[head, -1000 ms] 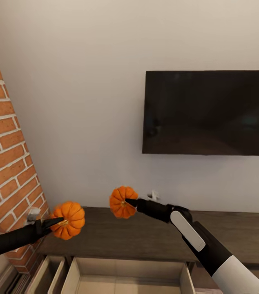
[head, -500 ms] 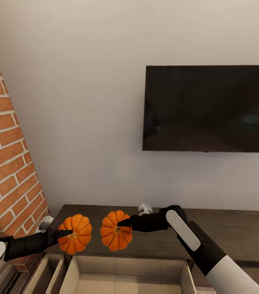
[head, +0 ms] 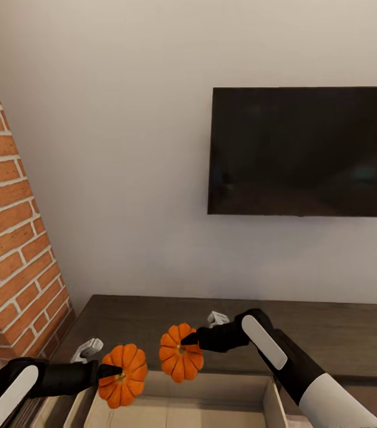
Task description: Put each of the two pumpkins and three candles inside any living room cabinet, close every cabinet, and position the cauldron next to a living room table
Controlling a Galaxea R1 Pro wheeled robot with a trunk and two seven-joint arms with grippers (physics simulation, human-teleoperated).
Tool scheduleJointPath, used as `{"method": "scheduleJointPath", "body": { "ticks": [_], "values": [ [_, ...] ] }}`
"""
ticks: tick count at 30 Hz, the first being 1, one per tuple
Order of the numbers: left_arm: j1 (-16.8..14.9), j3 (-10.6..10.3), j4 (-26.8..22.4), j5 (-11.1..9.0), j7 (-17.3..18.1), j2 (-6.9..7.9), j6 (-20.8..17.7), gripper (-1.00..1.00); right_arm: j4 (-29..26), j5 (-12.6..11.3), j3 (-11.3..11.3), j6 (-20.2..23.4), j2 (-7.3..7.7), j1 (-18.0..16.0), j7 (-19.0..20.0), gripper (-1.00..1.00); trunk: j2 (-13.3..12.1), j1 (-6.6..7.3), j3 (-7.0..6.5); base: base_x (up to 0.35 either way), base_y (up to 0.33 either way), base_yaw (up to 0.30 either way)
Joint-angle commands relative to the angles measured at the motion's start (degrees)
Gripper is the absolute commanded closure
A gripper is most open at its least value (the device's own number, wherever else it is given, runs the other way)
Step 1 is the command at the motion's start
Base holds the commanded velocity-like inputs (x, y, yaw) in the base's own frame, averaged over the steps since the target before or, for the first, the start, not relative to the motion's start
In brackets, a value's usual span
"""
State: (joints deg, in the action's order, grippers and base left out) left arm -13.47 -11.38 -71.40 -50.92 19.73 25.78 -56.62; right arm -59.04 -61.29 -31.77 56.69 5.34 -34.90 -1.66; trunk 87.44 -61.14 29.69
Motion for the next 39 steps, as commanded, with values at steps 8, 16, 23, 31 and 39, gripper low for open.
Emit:
{"method": "scheduleJointPath", "body": {
  "ticks": [8,16,23,31,39],
  "values": [
    [-0.1,-1.7,0.0,1.7,-1.2,-0.64,0.0,1.0,6.2,5.3,-0.2,-0.1,-0.79,-0.1,-0.2,1.0,3.3,-1.76,1.49,0.0,0.0,0.0],
    [-0.1,-2.0,2.1,4.5,-6.4,-5.32,0.0,1.0,11.8,12.1,-0.3,-3.2,-5.07,-0.1,-0.2,1.0,6.5,-3.52,2.93,0.0,0.0,0.0],
    [-0.1,-2.0,2.3,6.3,-7.6,-6.47,0.2,1.0,13.0,12.5,-2.8,-4.3,-5.92,-0.1,-2.1,1.0,9.3,-5.05,4.19,0.0,0.0,0.0],
    [-0.1,-1.9,3.8,9.5,-7.7,-7.3,0.5,1.0,13.7,12.6,-3.2,-5.0,-6.04,-0.1,-4.2,1.0,12.5,-6.81,5.62,0.0,0.0,0.0],
    [-0.2,-1.8,3.8,9.8,-7.8,-7.38,1.0,1.0,18.1,16.3,-3.2,-10.1,-6.28,0.2,-4.3,1.0,15.7,-8.57,7.06,0.0,0.0,0.0]
  ]
}}
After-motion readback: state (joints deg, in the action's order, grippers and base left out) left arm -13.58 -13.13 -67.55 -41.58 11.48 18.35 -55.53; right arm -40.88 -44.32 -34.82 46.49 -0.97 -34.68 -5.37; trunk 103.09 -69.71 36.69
